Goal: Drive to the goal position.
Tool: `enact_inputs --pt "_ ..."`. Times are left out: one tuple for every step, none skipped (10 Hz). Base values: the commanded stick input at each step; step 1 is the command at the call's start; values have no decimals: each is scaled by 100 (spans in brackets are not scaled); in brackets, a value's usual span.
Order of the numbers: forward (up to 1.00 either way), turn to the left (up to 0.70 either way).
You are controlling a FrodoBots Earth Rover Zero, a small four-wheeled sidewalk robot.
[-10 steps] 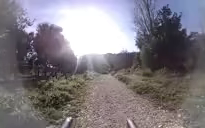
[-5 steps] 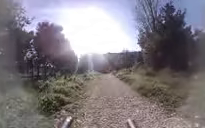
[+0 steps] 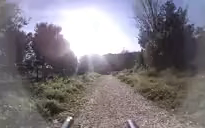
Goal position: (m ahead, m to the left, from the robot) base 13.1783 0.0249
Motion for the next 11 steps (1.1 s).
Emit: enact_inputs --pt "50 0" --pt "50 0" --pt "50 0" --pt "50 0" --pt "50 0" --pt "50 0" --pt "50 0" --pt "50 0" --pt "50 0" --pt "50 0" --pt "50 0"
